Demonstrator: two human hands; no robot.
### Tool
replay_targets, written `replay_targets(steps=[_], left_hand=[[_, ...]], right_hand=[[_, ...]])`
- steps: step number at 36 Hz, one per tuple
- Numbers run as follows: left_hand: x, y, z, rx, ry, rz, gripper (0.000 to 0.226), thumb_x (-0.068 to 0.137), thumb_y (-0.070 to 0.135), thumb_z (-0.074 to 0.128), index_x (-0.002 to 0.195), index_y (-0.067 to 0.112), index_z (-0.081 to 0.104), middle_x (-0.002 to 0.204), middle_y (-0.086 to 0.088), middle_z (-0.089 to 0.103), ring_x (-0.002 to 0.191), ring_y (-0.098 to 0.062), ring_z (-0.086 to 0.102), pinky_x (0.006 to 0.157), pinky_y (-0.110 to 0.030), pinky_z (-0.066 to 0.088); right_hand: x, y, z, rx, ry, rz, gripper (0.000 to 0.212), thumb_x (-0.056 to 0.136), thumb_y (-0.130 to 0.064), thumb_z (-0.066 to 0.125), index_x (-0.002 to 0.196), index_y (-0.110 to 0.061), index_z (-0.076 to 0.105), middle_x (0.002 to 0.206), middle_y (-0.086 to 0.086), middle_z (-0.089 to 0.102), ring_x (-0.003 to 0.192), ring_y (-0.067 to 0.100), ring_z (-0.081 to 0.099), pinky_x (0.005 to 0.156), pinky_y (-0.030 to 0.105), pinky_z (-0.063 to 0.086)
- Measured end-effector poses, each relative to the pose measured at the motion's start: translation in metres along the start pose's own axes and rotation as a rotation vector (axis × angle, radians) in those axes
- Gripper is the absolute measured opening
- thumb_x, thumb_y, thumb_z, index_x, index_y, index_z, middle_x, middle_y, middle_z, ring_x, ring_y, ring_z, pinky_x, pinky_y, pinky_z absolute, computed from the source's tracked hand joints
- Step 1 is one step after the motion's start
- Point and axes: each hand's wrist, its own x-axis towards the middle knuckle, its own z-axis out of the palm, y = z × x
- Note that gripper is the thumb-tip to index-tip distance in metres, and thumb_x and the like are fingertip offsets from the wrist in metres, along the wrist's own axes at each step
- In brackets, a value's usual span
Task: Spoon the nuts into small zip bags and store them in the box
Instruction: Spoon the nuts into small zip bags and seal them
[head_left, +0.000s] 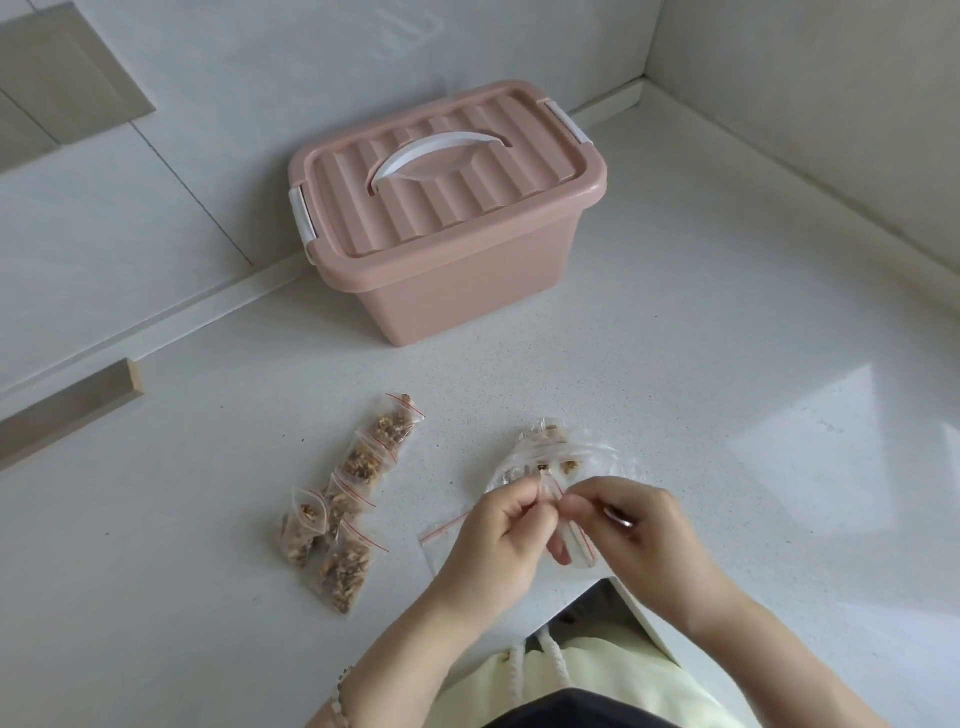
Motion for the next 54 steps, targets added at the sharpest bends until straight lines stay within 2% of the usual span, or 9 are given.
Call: replay_targets(steps=[5, 11, 14, 17, 20, 26, 38, 45, 54], left_hand=[[0.002, 0.004, -0.003, -0.215, -0.031, -0.078, 0.020, 0.072, 0.014, 0.038, 0.060, 0.013, 0.054, 0.055, 0.002, 0.061, 0.053, -0.007, 0.057, 0.049, -0.016, 0.036], [0.003, 0.006, -0.019, 0.822, 0.248, 0.042, 0.026, 0.066, 0.038, 0.042, 0.056, 0.014, 0.036, 0.049, -0.001, 0.041, 0.052, -0.016, 0.035, 0.052, -0.028, 0.032], [0.005, 0.009, -0.019, 0.769, 0.316, 0.202, 0.021, 0.066, 0.041, 0.042, 0.059, 0.021, 0.039, 0.059, 0.004, 0.045, 0.061, -0.014, 0.042, 0.056, -0.025, 0.036], [0.009, 0.003, -0.019, 0.570, 0.138, 0.385, 0.039, 0.071, 0.040, 0.050, 0.108, 0.027, 0.048, 0.110, 0.019, 0.046, 0.107, 0.005, 0.044, 0.089, -0.010, 0.037], [0.010, -0.003, -0.013, 0.492, 0.014, 0.410, 0.091, 0.065, 0.051, 0.065, 0.137, 0.040, 0.011, 0.140, 0.035, 0.011, 0.133, 0.015, 0.013, 0.108, -0.007, 0.014], [0.016, -0.011, -0.001, 0.451, 0.217, 0.424, 0.070, 0.061, 0.050, 0.064, 0.122, 0.036, 0.032, 0.114, 0.018, 0.051, 0.111, 0.002, 0.047, 0.097, -0.016, 0.036], [0.023, -0.015, -0.001, 0.549, 0.243, 0.559, 0.040, 0.067, 0.029, 0.054, 0.105, 0.024, 0.042, 0.100, 0.014, 0.043, 0.094, -0.009, 0.046, 0.084, -0.008, 0.035], [0.026, -0.014, 0.004, 0.745, 0.300, 0.555, 0.055, 0.064, 0.043, 0.054, 0.111, 0.017, 0.042, 0.101, -0.002, 0.055, 0.089, -0.014, 0.040, 0.079, -0.017, 0.033], [0.024, -0.018, 0.007, 0.798, 0.416, 0.567, 0.043, 0.063, 0.047, 0.055, 0.097, 0.022, 0.051, 0.091, 0.008, 0.065, 0.087, -0.010, 0.052, 0.074, -0.021, 0.033]], right_hand=[[0.008, -0.003, -0.010, 0.105, 0.015, 0.028, 0.024, 0.087, -0.024, 0.062, 0.065, -0.034, 0.061, 0.054, -0.017, 0.057, 0.051, 0.006, 0.047, 0.052, 0.016, 0.035], [0.010, 0.001, -0.013, -0.438, 0.154, -0.110, 0.019, 0.078, -0.032, 0.062, 0.063, -0.021, 0.067, 0.046, -0.016, 0.042, 0.042, -0.001, 0.037, 0.046, 0.013, 0.034], [0.010, -0.005, -0.010, -0.489, 0.180, -0.128, 0.023, 0.078, -0.033, 0.060, 0.059, -0.020, 0.065, 0.044, -0.012, 0.043, 0.041, 0.007, 0.035, 0.041, 0.016, 0.031], [0.014, -0.013, -0.010, -0.320, 0.200, -0.055, 0.024, 0.080, -0.031, 0.062, 0.062, -0.016, 0.067, 0.042, -0.011, 0.037, 0.046, 0.011, 0.038, 0.047, 0.020, 0.030], [0.016, -0.024, -0.010, -0.152, 0.159, 0.031, 0.017, 0.082, -0.026, 0.068, 0.068, -0.016, 0.070, 0.052, 0.001, 0.059, 0.054, 0.019, 0.046, 0.053, 0.027, 0.037], [0.015, -0.036, -0.006, 0.007, 0.096, 0.135, 0.017, 0.083, -0.020, 0.066, 0.066, -0.021, 0.065, 0.037, -0.018, 0.044, 0.043, 0.005, 0.042, 0.048, 0.012, 0.030], [0.021, -0.033, -0.014, -0.162, 0.071, 0.192, 0.025, 0.074, -0.032, 0.070, 0.057, -0.025, 0.054, 0.041, -0.019, 0.043, 0.043, 0.005, 0.040, 0.045, 0.016, 0.031], [0.020, -0.031, -0.011, -0.408, 0.108, 0.187, 0.020, 0.079, -0.037, 0.064, 0.066, -0.029, 0.052, 0.047, -0.007, 0.035, 0.044, 0.009, 0.032, 0.045, 0.020, 0.022], [0.018, -0.025, -0.011, -0.362, 0.092, 0.145, 0.034, 0.078, -0.030, 0.067, 0.056, -0.035, 0.041, 0.045, -0.012, 0.048, 0.047, 0.007, 0.043, 0.047, 0.020, 0.033]])
